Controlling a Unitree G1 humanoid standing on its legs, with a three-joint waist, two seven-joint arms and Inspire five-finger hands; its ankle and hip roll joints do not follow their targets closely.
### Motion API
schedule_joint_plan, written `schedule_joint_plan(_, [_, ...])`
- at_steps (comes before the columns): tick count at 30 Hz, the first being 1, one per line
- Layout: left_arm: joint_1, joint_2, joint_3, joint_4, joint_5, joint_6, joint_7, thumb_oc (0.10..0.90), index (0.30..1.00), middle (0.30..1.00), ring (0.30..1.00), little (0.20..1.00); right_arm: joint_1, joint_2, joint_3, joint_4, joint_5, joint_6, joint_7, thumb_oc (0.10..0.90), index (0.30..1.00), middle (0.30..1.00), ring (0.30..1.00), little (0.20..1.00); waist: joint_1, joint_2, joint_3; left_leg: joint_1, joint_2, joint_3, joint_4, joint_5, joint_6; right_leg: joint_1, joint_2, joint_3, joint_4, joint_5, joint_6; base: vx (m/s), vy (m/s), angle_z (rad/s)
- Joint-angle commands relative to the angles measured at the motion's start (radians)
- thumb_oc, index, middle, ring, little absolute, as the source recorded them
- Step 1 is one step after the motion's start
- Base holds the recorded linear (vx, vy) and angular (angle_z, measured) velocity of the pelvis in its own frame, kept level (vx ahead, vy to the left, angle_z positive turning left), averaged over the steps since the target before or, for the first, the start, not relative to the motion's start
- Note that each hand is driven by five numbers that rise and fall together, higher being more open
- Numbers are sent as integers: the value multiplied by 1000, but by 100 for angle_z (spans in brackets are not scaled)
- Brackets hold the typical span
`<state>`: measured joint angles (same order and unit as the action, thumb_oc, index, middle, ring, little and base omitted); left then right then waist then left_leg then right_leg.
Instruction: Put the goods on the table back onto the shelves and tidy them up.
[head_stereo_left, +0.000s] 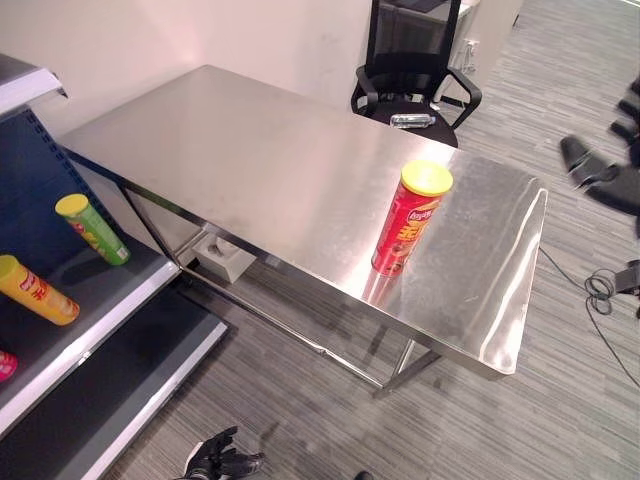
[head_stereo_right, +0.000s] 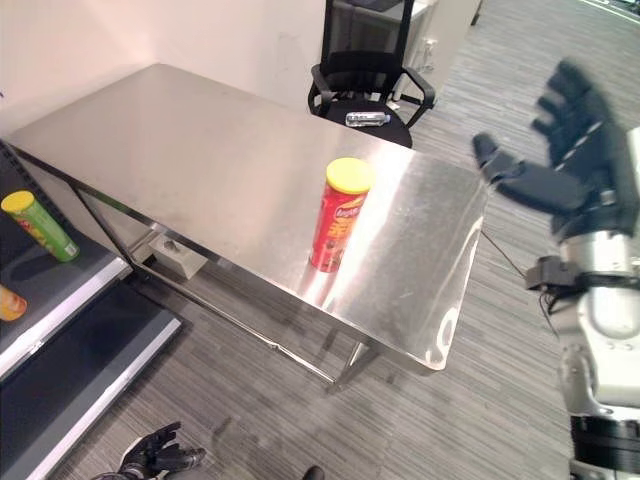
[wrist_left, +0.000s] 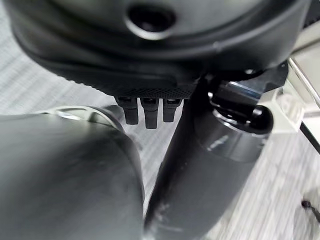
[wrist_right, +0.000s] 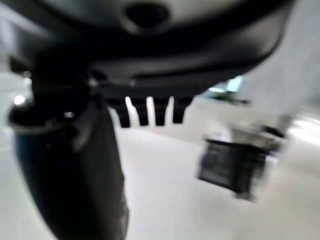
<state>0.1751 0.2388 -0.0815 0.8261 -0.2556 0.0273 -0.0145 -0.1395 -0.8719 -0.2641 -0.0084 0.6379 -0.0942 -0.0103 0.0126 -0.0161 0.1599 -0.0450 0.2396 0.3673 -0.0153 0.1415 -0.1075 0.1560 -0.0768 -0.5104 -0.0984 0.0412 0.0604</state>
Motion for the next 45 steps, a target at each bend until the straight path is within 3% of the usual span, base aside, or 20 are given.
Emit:
schedule_joint_plan(1, [-40,79,1,-10,-14,-36,-12,800,900,900,900,900,-161,-63,-76,-62,41,-79,23,800,900,900,900,900,28,-50,-58,132,-25,58,-60,-30,-37,-14,-101,6,11,16,113,65,93,-19])
schedule_joint_plan(9, [-32,81,10,7,-14,-37,-24,800,900,900,900,900,-150,-46,-73,-88,59,-76,48,800,900,900,900,900,28,-40,-78,150,-53,77,-72,-50,-23,-12,-125,4,11,32,128,54,92,4])
schedule_joint_plan(17, [-23,77,10,35,-1,-27,-22,800,900,900,900,900,-171,50,-121,-115,83,-121,-9,800,900,900,900,900,33,-35,-91,158,-71,74,-72,-74,-7,-4,-148,-7,12,48,141,23,34,5])
schedule_joint_plan(25, [-28,74,-13,29,5,-23,-23,800,900,900,900,900,-204,99,-78,-166,135,-137,11,800,900,900,900,900,45,-36,-101,160,-73,68,-72,-74,-5,7,-152,-23,12,49,142,4,4,-1])
schedule_joint_plan(34, [-25,80,-24,27,47,-27,-57,800,900,900,900,900,-207,80,42,-189,223,-70,140,800,900,900,900,900,58,-42,-107,163,-65,62,-72,-63,-10,18,-144,-38,12,42,137,0,0,0])
schedule_joint_plan(39, [-24,82,-17,33,60,-32,-73,800,900,900,900,900,-170,9,58,-192,218,-25,209,800,900,900,900,900,62,-46,-112,158,-60,58,-72,-56,-15,19,-140,-48,11,39,135,-10,-5,2])
schedule_joint_plan(45, [-23,86,-22,34,75,-32,-84,800,900,900,900,900,-132,-11,33,-190,215,-13,234,800,900,900,900,900,62,-45,-114,148,-56,47,-72,-49,-18,21,-136,-56,11,36,133,-21,-15,6])
